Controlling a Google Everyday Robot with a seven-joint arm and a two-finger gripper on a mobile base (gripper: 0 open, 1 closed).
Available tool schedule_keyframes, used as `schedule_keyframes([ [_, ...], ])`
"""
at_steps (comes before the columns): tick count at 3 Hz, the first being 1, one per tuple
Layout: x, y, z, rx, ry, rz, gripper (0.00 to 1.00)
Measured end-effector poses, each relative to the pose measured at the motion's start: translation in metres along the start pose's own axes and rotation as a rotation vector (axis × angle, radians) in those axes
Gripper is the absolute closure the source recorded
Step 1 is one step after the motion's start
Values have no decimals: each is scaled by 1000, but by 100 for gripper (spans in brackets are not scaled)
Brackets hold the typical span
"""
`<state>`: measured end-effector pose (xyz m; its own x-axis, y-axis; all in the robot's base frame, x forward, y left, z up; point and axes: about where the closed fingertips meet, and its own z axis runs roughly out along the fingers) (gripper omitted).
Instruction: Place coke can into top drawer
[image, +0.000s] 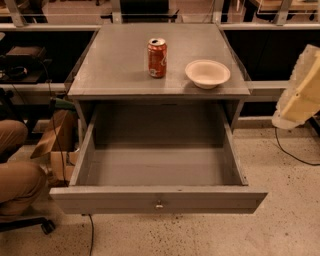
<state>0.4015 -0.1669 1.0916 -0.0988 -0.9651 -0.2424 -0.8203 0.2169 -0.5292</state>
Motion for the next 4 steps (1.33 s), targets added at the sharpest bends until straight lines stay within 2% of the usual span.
schedule_keyframes([
  [4, 0, 0, 0, 0, 0, 1, 0],
])
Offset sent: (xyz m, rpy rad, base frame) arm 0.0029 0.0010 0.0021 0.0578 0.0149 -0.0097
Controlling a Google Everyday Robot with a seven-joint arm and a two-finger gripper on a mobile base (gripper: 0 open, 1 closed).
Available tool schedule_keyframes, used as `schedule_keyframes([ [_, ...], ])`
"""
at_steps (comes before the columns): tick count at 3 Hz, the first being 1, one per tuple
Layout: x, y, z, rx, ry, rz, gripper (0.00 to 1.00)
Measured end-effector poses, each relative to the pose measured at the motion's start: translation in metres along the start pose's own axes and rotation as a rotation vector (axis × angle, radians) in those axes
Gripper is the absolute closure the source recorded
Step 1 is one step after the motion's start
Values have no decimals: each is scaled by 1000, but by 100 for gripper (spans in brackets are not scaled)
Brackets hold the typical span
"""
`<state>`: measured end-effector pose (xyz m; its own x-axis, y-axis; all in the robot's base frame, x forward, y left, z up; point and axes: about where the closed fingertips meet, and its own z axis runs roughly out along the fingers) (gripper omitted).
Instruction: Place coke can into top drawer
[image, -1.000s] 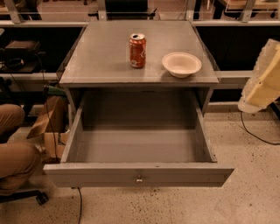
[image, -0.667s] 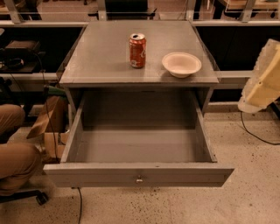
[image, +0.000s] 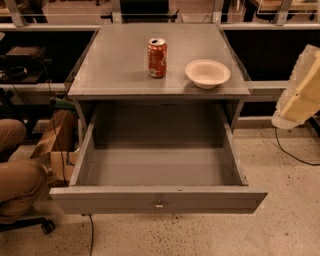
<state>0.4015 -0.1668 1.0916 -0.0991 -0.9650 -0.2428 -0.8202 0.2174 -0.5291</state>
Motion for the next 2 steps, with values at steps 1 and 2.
schedule_keyframes([
  [1, 0, 0, 0, 0, 0, 0, 0],
  [2, 0, 0, 0, 0, 0, 0, 0],
])
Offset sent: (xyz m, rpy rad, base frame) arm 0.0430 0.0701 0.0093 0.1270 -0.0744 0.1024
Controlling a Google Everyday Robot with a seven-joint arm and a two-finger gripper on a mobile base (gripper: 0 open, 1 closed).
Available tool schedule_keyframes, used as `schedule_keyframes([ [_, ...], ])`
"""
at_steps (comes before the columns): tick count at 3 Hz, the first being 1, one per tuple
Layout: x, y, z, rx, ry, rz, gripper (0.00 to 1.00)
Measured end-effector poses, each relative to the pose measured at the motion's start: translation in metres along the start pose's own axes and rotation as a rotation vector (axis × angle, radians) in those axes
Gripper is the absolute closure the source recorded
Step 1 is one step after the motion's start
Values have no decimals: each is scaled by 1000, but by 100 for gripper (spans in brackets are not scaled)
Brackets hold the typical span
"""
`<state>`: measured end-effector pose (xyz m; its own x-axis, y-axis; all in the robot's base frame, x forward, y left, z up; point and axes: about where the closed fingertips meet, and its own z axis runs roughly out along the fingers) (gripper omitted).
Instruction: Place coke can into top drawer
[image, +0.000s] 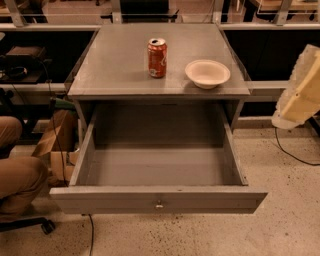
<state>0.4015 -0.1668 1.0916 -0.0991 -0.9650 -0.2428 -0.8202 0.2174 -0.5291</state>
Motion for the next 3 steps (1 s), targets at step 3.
schedule_keyframes([
  [3, -23, -4, -5, -5, -73, -3, 0],
])
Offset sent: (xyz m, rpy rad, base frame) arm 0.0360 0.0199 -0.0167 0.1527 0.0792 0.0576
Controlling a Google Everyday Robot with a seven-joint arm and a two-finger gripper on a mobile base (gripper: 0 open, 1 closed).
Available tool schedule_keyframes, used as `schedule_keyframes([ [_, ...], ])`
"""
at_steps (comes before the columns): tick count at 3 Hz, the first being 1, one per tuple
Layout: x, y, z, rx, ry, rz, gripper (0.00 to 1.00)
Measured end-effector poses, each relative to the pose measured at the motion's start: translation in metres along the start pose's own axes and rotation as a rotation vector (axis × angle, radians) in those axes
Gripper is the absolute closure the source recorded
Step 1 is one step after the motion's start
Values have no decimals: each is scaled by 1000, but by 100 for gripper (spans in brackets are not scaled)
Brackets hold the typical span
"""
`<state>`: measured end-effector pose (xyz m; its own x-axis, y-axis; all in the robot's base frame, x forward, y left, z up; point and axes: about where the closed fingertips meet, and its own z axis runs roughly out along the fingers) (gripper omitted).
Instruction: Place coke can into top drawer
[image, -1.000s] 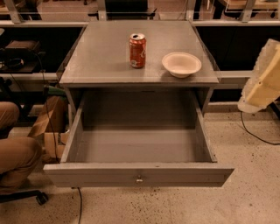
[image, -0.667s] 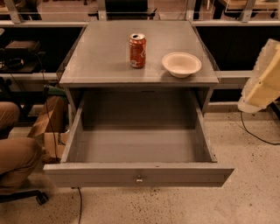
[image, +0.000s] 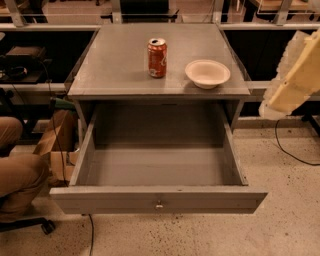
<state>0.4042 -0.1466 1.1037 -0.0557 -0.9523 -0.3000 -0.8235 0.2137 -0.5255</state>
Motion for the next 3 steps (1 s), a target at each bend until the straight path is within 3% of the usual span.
schedule_keyframes([
  [1, 0, 0, 0, 0, 0, 0, 0],
  [2, -9, 2, 8, -17, -79, -23, 0],
  [3, -34, 10, -1, -25, -162, -60, 0],
])
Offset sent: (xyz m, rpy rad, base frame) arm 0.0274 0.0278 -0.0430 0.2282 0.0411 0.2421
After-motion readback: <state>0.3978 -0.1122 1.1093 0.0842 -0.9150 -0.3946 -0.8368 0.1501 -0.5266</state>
